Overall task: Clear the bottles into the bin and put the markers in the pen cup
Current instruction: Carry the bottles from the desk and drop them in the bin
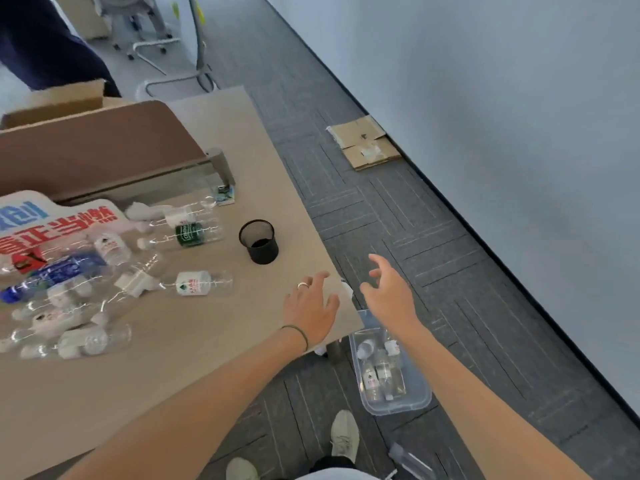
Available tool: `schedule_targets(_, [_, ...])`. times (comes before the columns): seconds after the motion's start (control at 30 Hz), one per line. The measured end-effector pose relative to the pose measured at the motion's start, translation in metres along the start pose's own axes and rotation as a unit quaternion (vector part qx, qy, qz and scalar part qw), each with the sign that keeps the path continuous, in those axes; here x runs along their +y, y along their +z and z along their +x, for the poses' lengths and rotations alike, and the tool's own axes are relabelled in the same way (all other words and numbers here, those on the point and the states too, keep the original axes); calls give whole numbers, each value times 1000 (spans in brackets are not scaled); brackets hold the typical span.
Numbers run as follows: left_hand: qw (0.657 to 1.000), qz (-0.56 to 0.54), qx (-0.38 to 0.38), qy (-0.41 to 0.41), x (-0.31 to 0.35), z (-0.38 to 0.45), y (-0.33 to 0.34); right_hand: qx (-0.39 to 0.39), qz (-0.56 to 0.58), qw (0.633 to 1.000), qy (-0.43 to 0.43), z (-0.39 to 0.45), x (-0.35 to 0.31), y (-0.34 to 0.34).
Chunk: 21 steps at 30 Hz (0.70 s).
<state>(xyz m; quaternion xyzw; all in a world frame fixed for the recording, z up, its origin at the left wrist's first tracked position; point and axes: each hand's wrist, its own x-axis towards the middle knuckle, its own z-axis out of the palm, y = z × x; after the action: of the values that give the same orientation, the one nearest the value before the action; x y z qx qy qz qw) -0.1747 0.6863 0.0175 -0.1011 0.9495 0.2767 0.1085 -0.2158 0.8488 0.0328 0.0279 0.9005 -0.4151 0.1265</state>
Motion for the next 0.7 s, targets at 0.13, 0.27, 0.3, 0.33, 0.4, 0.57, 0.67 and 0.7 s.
schedule_targets(0.13, [999,37,32,5,-58,-19,-50,-3,-25,998,-54,-11,-60,43])
schedule_targets(0.27, [996,58,68,3,-120,-44,-93,-16,-50,994,-93,-28,-111,94])
schedule_targets(0.3, [996,53,75,0,-137,-52,-103,-23,-56,993,-101,-32,-123,107])
schedule_targets(0.33, [995,51,82,-3,-154,-59,-112,-31,-65,991,-109,-37,-135,120])
schedule_targets(0.4, [994,67,89,-13,-190,-70,-130,-47,-89,986,-131,-44,-160,148])
schedule_targets(0.57, [981,164,93,-41,-273,-81,-185,-90,-143,967,-191,-56,-217,213])
schedule_targets(0.67, [975,189,87,-72,-316,-83,-209,-112,-148,962,-202,-60,-243,245])
schedule_targets(0.7, [974,193,79,-86,-329,-84,-213,-121,-151,960,-204,-60,-249,254])
